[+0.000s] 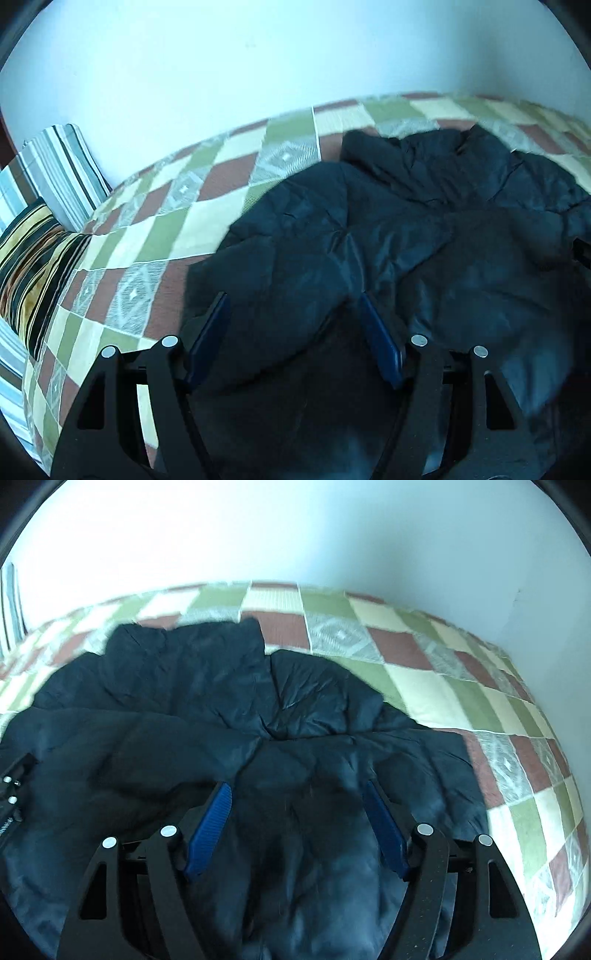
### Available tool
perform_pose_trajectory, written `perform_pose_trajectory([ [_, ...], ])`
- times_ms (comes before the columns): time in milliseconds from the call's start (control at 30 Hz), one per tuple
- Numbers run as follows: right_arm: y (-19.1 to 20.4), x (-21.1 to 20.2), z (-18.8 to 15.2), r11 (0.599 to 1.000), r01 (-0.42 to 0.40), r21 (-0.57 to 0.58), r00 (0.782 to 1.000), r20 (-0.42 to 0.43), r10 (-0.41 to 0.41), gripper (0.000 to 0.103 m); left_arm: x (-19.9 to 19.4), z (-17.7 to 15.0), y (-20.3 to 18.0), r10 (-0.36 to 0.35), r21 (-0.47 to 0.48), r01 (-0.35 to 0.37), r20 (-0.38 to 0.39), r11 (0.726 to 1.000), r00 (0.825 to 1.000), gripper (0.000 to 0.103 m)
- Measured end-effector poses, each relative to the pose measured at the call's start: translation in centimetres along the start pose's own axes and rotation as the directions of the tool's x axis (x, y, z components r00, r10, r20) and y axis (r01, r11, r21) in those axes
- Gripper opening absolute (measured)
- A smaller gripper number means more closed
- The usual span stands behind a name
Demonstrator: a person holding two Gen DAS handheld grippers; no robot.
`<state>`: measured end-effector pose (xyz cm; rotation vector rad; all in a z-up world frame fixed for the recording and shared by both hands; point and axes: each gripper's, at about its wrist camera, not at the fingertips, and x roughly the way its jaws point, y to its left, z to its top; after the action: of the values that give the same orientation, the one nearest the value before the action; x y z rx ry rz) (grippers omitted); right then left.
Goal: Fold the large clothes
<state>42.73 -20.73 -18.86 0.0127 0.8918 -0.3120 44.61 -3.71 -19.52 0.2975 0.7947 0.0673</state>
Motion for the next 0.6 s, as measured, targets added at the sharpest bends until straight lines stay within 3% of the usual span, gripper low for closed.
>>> perform_pose_trajectory([
  [100, 0.0, -0.7, -1.8, 1.0, -0.007, -0.007, 1.0, -0.012, 0.007, 0.072, -0.2, -1.1, 0.3, -0.014, -0.018, 0.014, -0.021, 1.0, 1.0, 0.071],
  [200, 0.2, 1.8, -3.5, 1.0, -0.01, -0.016, 0.996, -0.084, 0.009, 0.075, 2.1, -1.8, -0.4, -0.061, -0.001, 0.061, -0.112, 0.998, 0.992, 0.072],
  [300, -0.5, 3.1, -3.4, 0.999, -0.044, 0.028, 0.993, -0.104, 0.046, 0.081, 2.9, -1.7, -0.8, -0.064, 0.009, 0.066, -0.127, 0.998, 0.99, 0.072],
  [433, -2.3, 0.1, -3.6, 0.994, -0.083, 0.069, 0.994, -0.068, 0.088, 0.08, 0.6, -2.1, 0.4, -0.078, 0.003, 0.079, -0.092, 0.997, 0.993, 0.073],
  [467, -3.1, -1.2, -4.4, 0.994, -0.083, 0.077, 0.995, -0.053, 0.087, 0.08, 0.0, -2.5, 0.7, -0.075, 0.003, 0.076, -0.089, 0.997, 0.993, 0.077],
  [500, -3.9, -2.4, -5.0, 0.994, -0.078, 0.08, 0.996, -0.039, 0.081, 0.08, -1.0, -3.4, 1.3, -0.071, 0.0, 0.071, -0.082, 0.997, 0.994, 0.082],
  [600, -7.0, -6.3, -8.1, 0.996, -0.033, 0.082, 0.999, -0.017, 0.035, 0.08, -4.2, -6.6, 2.8, -0.054, -0.031, 0.052, -0.072, 0.998, 0.996, 0.083],
])
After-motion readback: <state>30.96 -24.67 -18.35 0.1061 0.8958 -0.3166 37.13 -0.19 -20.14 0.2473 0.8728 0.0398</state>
